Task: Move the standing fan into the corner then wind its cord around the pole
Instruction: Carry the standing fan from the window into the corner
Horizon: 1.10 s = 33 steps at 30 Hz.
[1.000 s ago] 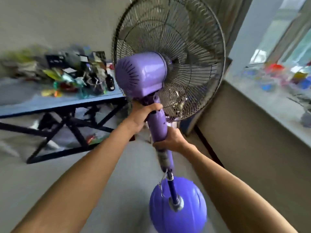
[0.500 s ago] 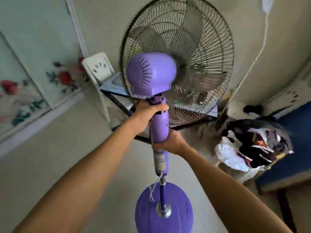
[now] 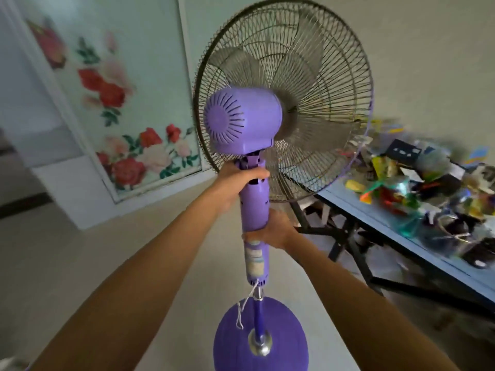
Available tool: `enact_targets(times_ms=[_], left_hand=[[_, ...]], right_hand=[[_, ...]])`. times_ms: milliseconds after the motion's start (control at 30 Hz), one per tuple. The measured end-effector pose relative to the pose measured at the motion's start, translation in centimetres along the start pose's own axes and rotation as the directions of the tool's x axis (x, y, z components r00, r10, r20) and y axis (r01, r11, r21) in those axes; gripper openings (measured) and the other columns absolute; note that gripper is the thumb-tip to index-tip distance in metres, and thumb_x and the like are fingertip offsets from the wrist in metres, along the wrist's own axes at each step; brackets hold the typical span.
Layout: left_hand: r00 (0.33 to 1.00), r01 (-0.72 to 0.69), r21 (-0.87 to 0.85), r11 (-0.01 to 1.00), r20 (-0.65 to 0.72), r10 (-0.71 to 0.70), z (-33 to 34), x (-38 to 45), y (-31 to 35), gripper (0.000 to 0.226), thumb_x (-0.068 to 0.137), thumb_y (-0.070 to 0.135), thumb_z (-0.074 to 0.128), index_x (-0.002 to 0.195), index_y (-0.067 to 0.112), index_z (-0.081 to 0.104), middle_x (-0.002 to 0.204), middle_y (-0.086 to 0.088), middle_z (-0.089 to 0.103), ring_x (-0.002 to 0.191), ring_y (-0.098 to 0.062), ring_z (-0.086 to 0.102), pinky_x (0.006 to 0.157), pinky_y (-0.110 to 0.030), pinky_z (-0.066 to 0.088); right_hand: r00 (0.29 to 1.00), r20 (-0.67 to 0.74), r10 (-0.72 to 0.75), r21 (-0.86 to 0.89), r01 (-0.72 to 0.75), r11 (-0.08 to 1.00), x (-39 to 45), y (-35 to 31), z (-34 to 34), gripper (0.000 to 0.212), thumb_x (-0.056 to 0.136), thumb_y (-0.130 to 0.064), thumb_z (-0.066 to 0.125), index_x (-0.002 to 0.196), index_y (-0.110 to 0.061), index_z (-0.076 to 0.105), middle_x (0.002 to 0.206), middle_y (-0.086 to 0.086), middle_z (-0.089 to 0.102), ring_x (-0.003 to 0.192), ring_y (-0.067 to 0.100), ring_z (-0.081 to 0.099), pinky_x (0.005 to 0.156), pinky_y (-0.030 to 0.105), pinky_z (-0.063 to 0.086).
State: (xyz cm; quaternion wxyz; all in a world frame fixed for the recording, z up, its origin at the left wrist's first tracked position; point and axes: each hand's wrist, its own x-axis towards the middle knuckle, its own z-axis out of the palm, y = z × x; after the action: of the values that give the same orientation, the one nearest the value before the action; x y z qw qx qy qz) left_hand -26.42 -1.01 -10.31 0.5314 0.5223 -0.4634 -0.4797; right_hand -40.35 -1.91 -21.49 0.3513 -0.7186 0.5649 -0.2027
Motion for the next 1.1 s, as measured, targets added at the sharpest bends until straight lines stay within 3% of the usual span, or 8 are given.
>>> enact_targets(times_ms=[167,300,467,567,700,800,933,1100], left_hand=[[0.994,-0.008,-0.07,0.998,-0.11,0.0,-8.1,7.3,-1.6,0.02,0.07,0.0,0.081,0.081,0.015,0.075,0.086,-0.01,0.074,0.087,-0.028,0.068,0.087,-0.044,0.052],[0.987,-0.018,-0.126,0.992,-0.159,-0.002,-15.1,15.2,-2.8,0.021,0.075,-0.004,0.078,0.086,0.013,0.073,0.09,-0.013,0.072,0.09,-0.027,0.065,0.087,-0.041,0.051],[0.982,-0.018,-0.164,0.986,-0.187,-0.013,-22.5,25.2,-2.8,0.016,0.077,-0.005,0.076,0.082,0.011,0.072,0.076,-0.005,0.072,0.076,-0.023,0.067,0.074,-0.032,0.051],[0.985,-0.026,-0.166,0.986,-0.175,-0.003,-25.2,30.1,-2.3,0.018,0.078,-0.006,0.074,0.08,0.012,0.073,0.067,0.004,0.074,0.063,-0.012,0.069,0.062,-0.024,0.053],[0.986,-0.028,-0.172,0.985,-0.166,0.0,-28.2,37.5,-1.7,0.021,0.078,-0.004,0.076,0.074,0.017,0.076,0.067,0.005,0.076,0.063,-0.011,0.07,0.064,-0.025,0.055],[0.989,-0.04,-0.138,0.99,-0.149,0.019,-29.6,42.7,-1.6,0.023,0.076,-0.001,0.078,0.068,0.021,0.08,0.071,0.004,0.077,0.067,-0.012,0.071,0.067,-0.028,0.054],[0.988,-0.038,-0.108,0.993,-0.154,0.021,-30.8,52.6,-1.5,0.025,0.073,0.002,0.081,0.069,0.027,0.08,0.074,0.005,0.077,0.073,-0.015,0.071,0.074,-0.033,0.055],[0.993,-0.023,-0.061,0.998,-0.12,0.015,-31.3,63.7,-1.0,0.031,0.077,0.001,0.08,0.07,0.032,0.08,0.075,0.009,0.078,0.073,-0.011,0.073,0.077,-0.036,0.057]], right_hand=[[0.99,0.137,-0.045,-0.01,0.046,0.999,10.0,-4.0,4.4,0.058,0.051,-0.05,0.087,0.101,-0.033,0.062,0.096,-0.005,0.069,0.076,0.002,0.063,0.057,0.014,0.047],[0.978,0.197,-0.062,-0.048,0.072,0.996,19.2,-7.8,8.4,0.06,0.054,-0.045,0.088,0.106,-0.028,0.064,0.1,-0.002,0.071,0.083,0.011,0.067,0.064,0.019,0.051],[0.977,0.2,-0.077,-0.062,0.091,0.994,29.9,-12.5,11.3,0.043,0.053,-0.046,0.087,0.079,-0.035,0.055,0.083,-0.012,0.063,0.071,0.0,0.06,0.054,0.016,0.045],[0.975,0.203,-0.095,-0.075,0.112,0.991,35.1,-14.6,12.1,0.046,0.055,-0.046,0.087,0.088,-0.032,0.059,0.09,-0.005,0.068,0.076,0.011,0.066,0.065,0.025,0.056],[0.968,0.227,-0.103,-0.05,0.117,0.992,42.9,-16.5,12.7,0.047,0.055,-0.044,0.088,0.092,-0.033,0.061,0.097,-0.001,0.073,0.082,0.014,0.071,0.077,0.034,0.064],[0.965,0.237,-0.115,-0.032,0.126,0.991,48.3,-17.1,12.8,0.045,0.055,-0.045,0.087,0.086,-0.038,0.056,0.092,-0.006,0.071,0.079,0.007,0.069,0.069,0.025,0.061],[0.966,0.236,-0.106,0.006,0.108,0.994,58.4,-17.3,12.2,0.044,0.056,-0.044,0.088,0.087,-0.037,0.057,0.088,-0.009,0.069,0.082,0.011,0.07,0.067,0.023,0.059],[0.969,0.235,-0.074,0.063,0.061,0.996,68.9,-17.5,10.6,0.042,0.055,-0.044,0.088,0.079,-0.04,0.053,0.077,-0.02,0.063,0.069,-0.001,0.064,0.049,0.006,0.045]])
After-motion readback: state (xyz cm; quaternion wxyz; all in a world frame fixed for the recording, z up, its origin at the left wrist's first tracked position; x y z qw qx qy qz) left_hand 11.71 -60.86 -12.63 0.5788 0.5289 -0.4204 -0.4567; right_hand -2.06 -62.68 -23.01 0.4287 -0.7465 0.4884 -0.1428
